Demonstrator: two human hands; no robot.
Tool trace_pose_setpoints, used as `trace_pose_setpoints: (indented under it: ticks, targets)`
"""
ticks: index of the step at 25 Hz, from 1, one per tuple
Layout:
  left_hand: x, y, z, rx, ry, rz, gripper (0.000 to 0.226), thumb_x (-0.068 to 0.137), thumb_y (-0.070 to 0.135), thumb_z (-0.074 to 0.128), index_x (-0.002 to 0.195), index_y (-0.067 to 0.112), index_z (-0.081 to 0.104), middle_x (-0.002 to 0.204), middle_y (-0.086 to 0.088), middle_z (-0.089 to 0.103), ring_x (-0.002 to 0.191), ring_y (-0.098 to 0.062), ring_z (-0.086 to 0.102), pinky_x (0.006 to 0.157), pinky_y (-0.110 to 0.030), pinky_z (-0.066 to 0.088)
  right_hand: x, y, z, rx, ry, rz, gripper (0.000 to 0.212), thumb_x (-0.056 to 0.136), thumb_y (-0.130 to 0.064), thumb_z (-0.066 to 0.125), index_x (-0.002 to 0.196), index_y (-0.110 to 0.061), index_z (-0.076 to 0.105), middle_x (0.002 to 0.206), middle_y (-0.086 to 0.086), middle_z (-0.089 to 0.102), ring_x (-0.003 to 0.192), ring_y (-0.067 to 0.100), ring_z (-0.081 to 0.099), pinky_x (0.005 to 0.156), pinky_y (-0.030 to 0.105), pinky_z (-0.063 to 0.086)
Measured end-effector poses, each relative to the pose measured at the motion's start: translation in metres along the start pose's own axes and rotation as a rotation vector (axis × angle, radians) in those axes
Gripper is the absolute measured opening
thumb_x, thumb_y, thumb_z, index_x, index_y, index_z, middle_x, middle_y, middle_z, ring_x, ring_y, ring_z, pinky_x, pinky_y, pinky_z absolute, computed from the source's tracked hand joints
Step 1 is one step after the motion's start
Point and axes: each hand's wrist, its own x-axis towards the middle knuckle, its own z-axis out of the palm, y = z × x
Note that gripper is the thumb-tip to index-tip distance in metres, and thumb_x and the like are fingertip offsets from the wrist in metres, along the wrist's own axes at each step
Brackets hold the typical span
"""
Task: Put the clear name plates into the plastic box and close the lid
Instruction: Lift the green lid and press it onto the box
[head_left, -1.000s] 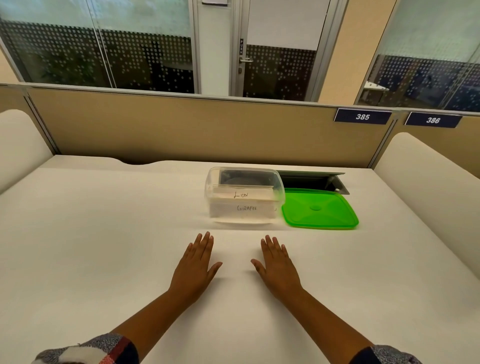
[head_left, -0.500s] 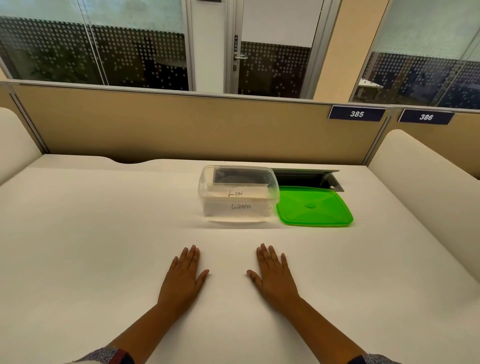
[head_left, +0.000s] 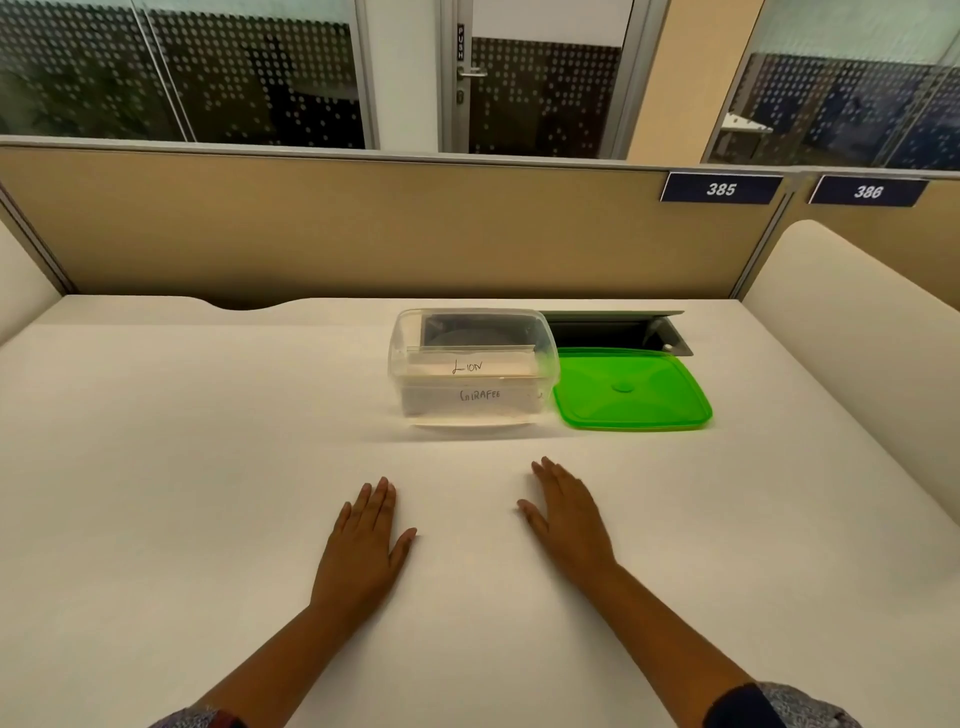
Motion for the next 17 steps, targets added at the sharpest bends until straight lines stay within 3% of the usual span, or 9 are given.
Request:
trace_pose_setpoints:
  ticks: [4, 9, 11, 14, 17]
  targets:
    - [0.008, -0.004, -0.001, 0.021, 0.022, -0.002, 0.101, 0.067, 0.070, -0.023, 0.144, 0.017, 0.014, 0.155, 0.001, 0.018, 0.144, -0.015, 0.012, 0.116, -0.032, 0.006, 0.033, 0.024, -0.028, -0.033, 0.173, 0.077, 0.038, 0.092, -0.021, 0.052, 0.127, -0.008, 0.050, 0.129, 0.016, 0.053, 0.120, 0.031, 0.049, 0.102, 0.039, 0.038]
    - [0.015, -0.004, -0.001, 0.018, 0.046, -0.003, 0.097, 0.070, 0.069, -0.022, 0.144, 0.018, 0.013, 0.155, 0.002, 0.019, 0.144, -0.014, 0.013, 0.116, -0.033, 0.006, 0.076, 0.051, -0.048, -0.109, 0.112, 0.214, 0.046, 0.094, -0.020, 0.048, 0.138, -0.013, 0.037, 0.139, 0.015, 0.044, 0.128, 0.032, 0.040, 0.101, 0.041, 0.038]
    - [0.015, -0.005, 0.000, 0.017, 0.039, -0.003, 0.096, 0.070, 0.069, -0.021, 0.144, 0.018, 0.013, 0.155, 0.003, 0.018, 0.144, -0.014, 0.012, 0.116, -0.032, 0.005, 0.084, 0.058, -0.048, -0.186, 0.056, 0.227, 0.044, 0.094, -0.022, 0.047, 0.137, -0.017, 0.039, 0.132, 0.013, 0.051, 0.122, 0.032, 0.043, 0.095, 0.041, 0.043]
    - [0.015, -0.004, 0.000, 0.006, 0.038, -0.001, 0.095, 0.071, 0.069, -0.020, 0.144, 0.018, 0.013, 0.155, 0.003, 0.018, 0.144, -0.014, 0.012, 0.116, -0.033, 0.006, 0.083, 0.063, -0.048, -0.303, 0.073, 0.201, 0.027, 0.092, -0.019, 0.049, 0.117, -0.014, 0.056, 0.111, 0.013, 0.060, 0.104, 0.033, 0.050, 0.081, 0.042, 0.045]
    - [0.015, -0.004, -0.001, 0.002, 0.045, 0.004, 0.096, 0.070, 0.069, -0.021, 0.144, 0.017, 0.013, 0.155, 0.002, 0.019, 0.144, -0.014, 0.012, 0.116, -0.033, 0.006, 0.076, 0.065, -0.052, -0.301, 0.112, 0.196, 0.017, 0.089, -0.013, 0.052, 0.102, -0.012, 0.062, 0.100, 0.014, 0.062, 0.095, 0.033, 0.051, 0.072, 0.042, 0.044]
